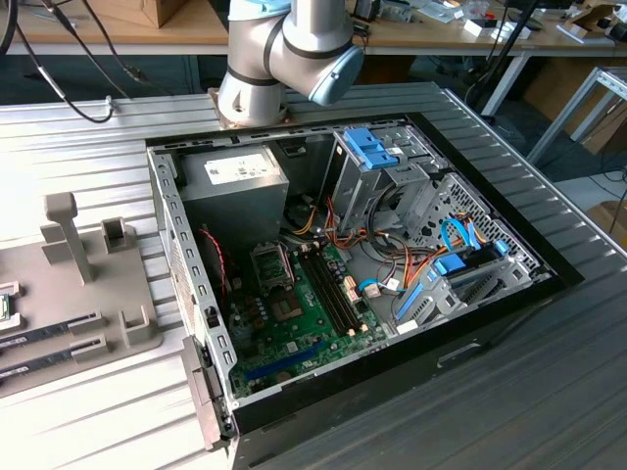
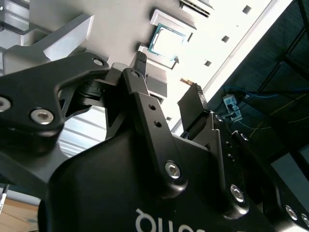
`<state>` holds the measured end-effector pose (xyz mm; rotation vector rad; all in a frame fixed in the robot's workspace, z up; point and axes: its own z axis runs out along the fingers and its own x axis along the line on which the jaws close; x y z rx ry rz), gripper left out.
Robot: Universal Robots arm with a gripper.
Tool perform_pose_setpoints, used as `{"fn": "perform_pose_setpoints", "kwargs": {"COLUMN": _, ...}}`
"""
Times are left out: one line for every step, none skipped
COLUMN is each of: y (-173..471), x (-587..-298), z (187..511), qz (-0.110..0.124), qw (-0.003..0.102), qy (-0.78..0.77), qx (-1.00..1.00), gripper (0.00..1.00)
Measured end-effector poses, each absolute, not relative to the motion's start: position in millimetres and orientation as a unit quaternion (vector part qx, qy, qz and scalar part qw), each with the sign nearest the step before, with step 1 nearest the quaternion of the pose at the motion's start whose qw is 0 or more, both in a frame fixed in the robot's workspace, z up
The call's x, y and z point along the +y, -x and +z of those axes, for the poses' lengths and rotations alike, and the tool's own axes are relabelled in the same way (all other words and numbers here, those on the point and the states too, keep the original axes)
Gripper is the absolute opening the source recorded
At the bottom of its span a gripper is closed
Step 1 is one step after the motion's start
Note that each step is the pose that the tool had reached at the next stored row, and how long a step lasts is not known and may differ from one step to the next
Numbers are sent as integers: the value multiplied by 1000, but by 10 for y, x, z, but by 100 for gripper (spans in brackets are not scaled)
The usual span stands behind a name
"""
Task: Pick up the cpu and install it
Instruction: 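Pick up the cpu and move it towards the insertion slot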
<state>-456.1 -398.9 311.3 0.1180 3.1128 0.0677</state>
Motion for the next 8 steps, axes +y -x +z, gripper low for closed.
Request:
{"fn": "perform_pose_setpoints", "kwargs": {"y": 4562, "x": -3989, "z": 3107, "qz": 22, "qw": 13, "qy": -38, "qx": 999, "gripper": 54}}
{"fn": "perform_pose_setpoints", "kwargs": {"y": 4561, "x": -3989, "z": 3103, "qz": 22, "qw": 13, "qy": -38, "qx": 999, "gripper": 54}}
{"fn": "perform_pose_setpoints", "kwargs": {"y": 4561, "x": -3990, "z": 3096, "qz": 22, "qw": 13, "qy": -38, "qx": 999, "gripper": 54}}
{"fn": "perform_pose_setpoints", "kwargs": {"y": 4561, "x": -3989, "z": 3091, "qz": 22, "qw": 13, "qy": -38, "qx": 999, "gripper": 54}}
{"fn": "perform_pose_setpoints", "kwargs": {"y": 4561, "x": -3989, "z": 3087, "qz": 22, "qw": 13, "qy": -38, "qx": 999, "gripper": 54}}
{"fn": "perform_pose_setpoints", "kwargs": {"y": 4561, "x": -3990, "z": 3084, "qz": 22, "qw": 13, "qy": -38, "qx": 999, "gripper": 54}}
{"fn": "perform_pose_setpoints", "kwargs": {"y": 4561, "x": -3990, "z": 3079, "qz": 22, "qw": 13, "qy": -38, "qx": 999, "gripper": 54}}
{"fn": "perform_pose_setpoints", "kwargs": {"y": 4561, "x": -3989, "z": 3075, "qz": 22, "qw": 13, "qy": -38, "qx": 999, "gripper": 54}}
